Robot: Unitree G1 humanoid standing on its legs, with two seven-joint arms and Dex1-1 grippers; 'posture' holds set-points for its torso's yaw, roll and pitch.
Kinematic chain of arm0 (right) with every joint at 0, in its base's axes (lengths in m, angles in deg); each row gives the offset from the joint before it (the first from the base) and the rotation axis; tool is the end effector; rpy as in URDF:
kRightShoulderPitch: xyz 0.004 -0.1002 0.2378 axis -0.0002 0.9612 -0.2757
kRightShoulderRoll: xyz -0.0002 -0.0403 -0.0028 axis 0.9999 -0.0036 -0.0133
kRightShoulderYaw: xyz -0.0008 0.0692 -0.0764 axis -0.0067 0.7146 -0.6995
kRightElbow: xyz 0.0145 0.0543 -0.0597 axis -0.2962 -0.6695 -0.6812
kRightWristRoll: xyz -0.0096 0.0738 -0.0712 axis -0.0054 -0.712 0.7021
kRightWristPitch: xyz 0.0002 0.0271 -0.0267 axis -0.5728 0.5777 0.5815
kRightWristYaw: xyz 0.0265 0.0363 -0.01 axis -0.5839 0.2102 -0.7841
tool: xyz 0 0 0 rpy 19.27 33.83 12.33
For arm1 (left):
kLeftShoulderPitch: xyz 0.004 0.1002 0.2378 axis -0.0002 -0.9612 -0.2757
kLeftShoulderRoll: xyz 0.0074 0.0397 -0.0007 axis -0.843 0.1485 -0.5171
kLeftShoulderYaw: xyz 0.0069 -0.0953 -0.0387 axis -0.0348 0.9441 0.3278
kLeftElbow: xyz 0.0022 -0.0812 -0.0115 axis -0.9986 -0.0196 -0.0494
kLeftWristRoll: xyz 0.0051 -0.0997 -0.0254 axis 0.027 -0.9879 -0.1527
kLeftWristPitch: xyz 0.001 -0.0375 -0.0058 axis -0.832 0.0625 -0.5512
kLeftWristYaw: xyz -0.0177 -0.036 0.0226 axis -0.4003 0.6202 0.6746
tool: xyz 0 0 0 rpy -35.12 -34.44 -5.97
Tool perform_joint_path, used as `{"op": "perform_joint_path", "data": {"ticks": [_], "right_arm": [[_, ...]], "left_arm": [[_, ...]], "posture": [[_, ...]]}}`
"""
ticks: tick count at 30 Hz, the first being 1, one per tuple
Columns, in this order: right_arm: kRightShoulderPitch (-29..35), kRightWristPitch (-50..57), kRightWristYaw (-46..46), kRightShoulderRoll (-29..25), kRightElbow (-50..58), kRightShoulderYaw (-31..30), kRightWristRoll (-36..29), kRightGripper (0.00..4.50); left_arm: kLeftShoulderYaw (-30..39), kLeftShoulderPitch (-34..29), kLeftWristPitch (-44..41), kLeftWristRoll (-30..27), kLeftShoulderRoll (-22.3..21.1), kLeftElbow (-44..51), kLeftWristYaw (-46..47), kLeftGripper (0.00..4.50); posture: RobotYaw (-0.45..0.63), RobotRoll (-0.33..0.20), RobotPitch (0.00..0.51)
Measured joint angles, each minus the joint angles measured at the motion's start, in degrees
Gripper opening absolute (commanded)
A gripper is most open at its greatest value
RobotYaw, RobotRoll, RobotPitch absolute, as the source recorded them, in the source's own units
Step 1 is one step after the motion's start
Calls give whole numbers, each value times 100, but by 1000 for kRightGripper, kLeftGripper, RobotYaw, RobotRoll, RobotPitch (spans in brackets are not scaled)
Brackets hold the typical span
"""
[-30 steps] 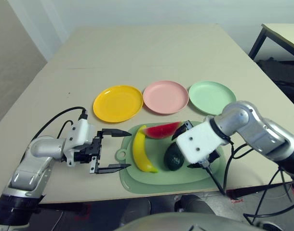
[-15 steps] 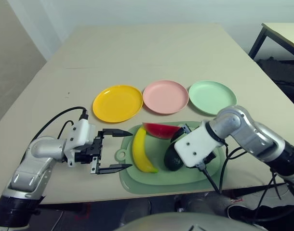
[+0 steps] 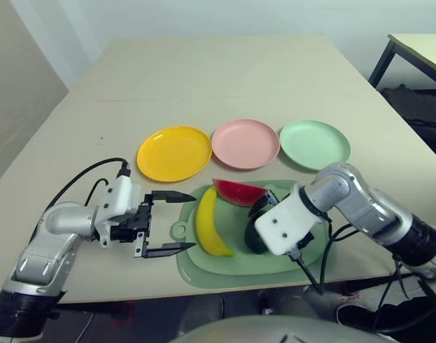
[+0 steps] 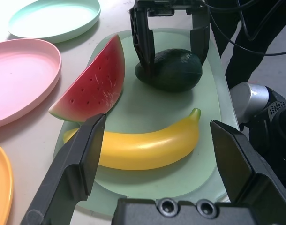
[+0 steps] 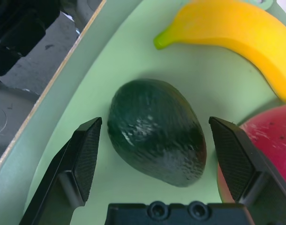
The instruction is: Place the fruits into color-matched plates.
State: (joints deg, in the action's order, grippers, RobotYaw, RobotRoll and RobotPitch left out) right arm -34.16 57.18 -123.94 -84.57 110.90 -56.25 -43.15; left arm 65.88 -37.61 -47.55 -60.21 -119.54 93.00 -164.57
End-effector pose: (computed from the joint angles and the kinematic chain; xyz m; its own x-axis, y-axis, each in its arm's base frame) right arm 0.2318 -0.1030 0.1676 -0.1269 0.5652 -0.8152 -0.7359 -0.6047 -0.3047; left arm 0.1907 0.2781 0.1423 0.2077 -0.9263 -0.3144 0.9667 0.1452 0.2108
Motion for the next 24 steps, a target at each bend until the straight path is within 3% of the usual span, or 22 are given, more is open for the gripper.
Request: {"op": "perform_joint_path", "data": {"ticks": [24], "right_arm": [[39, -124, -75, 111, -155, -31, 218, 4485]], "left_arm": [[24, -90, 0, -4, -11, 35, -6, 4500]], "posture": [[76, 0, 41]]}}
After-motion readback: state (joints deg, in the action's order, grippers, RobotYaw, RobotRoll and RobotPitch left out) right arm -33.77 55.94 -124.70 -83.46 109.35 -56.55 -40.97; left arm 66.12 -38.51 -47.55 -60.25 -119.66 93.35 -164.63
